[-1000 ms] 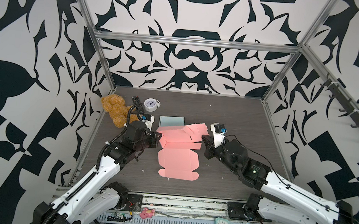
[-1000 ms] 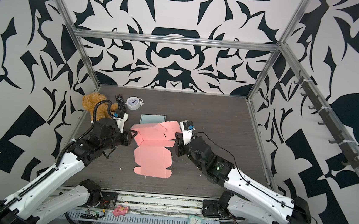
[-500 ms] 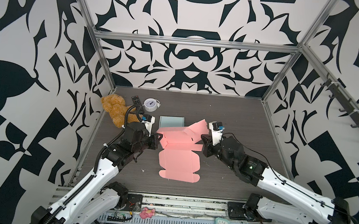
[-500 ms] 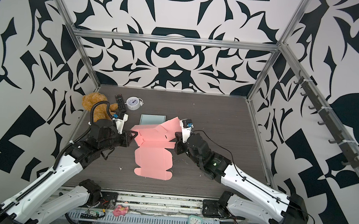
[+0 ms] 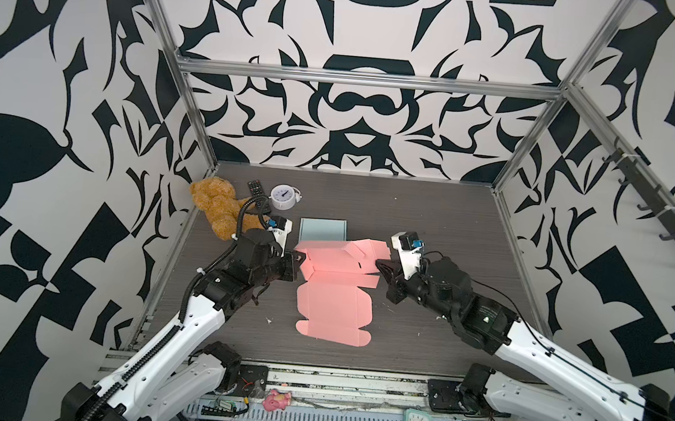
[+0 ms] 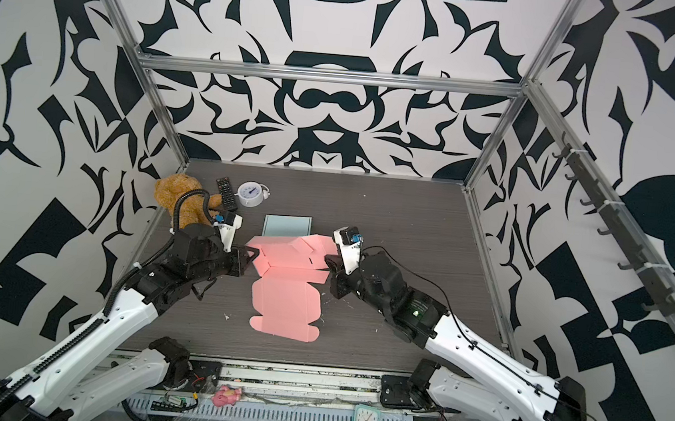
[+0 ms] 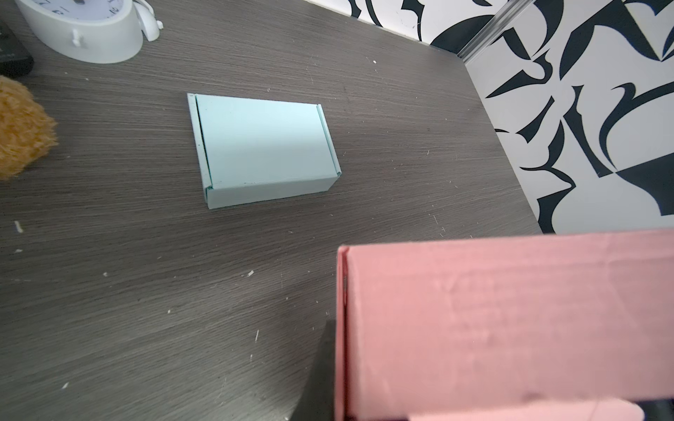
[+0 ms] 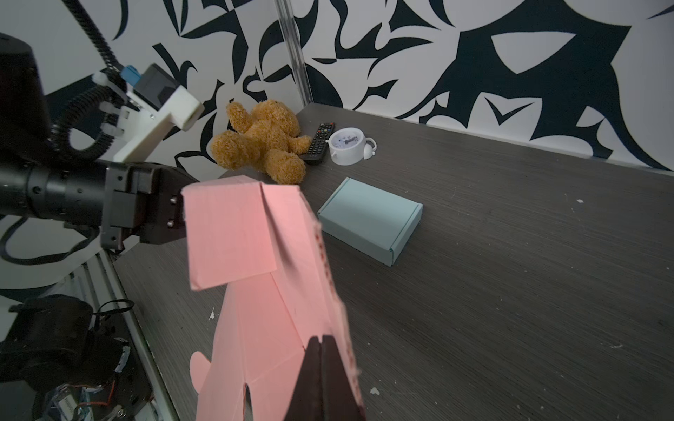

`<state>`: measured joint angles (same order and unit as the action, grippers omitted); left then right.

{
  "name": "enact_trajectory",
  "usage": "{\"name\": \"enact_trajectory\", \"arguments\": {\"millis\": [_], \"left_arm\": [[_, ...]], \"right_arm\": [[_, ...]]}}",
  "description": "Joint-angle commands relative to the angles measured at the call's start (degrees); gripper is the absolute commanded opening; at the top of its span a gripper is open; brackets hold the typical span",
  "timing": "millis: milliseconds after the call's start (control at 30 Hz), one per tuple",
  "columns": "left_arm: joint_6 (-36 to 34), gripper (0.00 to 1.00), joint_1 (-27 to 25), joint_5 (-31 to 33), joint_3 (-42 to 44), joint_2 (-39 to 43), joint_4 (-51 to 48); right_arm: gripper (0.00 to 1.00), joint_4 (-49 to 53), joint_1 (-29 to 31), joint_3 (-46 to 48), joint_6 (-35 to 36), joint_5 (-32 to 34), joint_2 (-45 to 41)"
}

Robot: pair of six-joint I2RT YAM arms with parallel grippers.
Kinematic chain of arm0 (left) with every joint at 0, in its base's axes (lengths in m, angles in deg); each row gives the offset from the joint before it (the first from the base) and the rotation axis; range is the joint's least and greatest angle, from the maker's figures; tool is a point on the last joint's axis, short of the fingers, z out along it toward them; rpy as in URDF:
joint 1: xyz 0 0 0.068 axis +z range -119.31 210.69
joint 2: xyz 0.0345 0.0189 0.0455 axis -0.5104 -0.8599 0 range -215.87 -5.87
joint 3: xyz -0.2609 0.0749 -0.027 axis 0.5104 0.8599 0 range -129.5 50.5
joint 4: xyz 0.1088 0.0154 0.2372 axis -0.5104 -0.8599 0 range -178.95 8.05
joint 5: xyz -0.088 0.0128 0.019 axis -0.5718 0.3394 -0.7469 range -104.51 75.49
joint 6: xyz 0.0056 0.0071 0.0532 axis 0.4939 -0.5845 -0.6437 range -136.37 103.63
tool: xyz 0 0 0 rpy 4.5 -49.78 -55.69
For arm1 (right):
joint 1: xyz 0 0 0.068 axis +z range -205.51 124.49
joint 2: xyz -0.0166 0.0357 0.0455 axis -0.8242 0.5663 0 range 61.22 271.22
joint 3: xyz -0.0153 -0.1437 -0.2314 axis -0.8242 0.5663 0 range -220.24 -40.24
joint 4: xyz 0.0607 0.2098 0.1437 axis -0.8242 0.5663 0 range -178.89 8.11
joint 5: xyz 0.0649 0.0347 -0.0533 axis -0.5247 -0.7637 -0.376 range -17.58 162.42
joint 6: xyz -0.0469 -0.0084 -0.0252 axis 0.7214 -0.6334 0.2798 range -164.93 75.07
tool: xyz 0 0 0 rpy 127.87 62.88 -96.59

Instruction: Fold the paper box

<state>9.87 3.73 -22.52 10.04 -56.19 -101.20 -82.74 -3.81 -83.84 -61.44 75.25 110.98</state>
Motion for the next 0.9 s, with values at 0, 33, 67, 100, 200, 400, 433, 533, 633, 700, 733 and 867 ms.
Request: {"name": "enact_trajectory", "arguments": {"millis": [0,33,67,100,200,400,433,533,633,700,733,867], "left_arm": [[1.3,0.06,0.8,-1.4,-1.9,-0.5,-0.5],[1.6,0.06,0.9,-1.6,-1.9,-0.7,-0.4],[1.8,0.06,1.0,-1.8,-2.1,-0.9,-0.3],[2.0,0.06,1.1,-1.9,-2.2,-1.0,-0.2],[2.5,0.06,1.4,-2.3,-2.2,-0.9,0.0],[2.9,0.06,1.6,-3.0,-2.2,-1.1,0.3],[3.0,0.06,1.7,-3.0,-2.1,-1.2,0.4],[3.2,0.06,1.9,-3.2,-1.9,-1.2,0.8],[3.3,0.06,2.1,-3.5,-1.7,-1.0,1.0],[3.3,0.06,2.2,-3.6,-1.6,-0.9,0.8],[3.3,0.06,2.2,-3.6,-1.5,-0.8,0.8],[3.4,0.06,2.4,-3.7,-1.2,-0.7,0.8]], "right_arm": [[0.03,-3.3,-0.3,2.1,1.0,-2.5,-2.8],[0.03,-3.9,-0.3,2.8,1.2,-2.7,-3.5],[0.02,-4.8,-0.3,3.8,1.3,-2.7,-4.2],[0.02,-5.6,-0.3,4.8,1.2,-2.8,-4.8],[0.02,-8.2,-0.2,7.6,1.1,-3.1,-7.0],[0.00,-10.0,-0.3,10.6,0.7,-2.7,-7.8],[0.00,-10.1,-0.3,10.7,0.7,-3.0,-7.4],[0.00,-11.5,-0.2,11.4,0.4,-3.6,-6.8],[0.00,-13.7,-0.3,12.5,-0.3,-3.4,-7.1],[0.00,-13.8,-0.2,12.5,-0.3,-3.4,-6.7],[0.00,-13.9,-0.2,12.5,-0.4,-3.4,-6.4],[0.00,-15.5,-0.1,13.5,-1.3,-3.7,-6.0]]}}
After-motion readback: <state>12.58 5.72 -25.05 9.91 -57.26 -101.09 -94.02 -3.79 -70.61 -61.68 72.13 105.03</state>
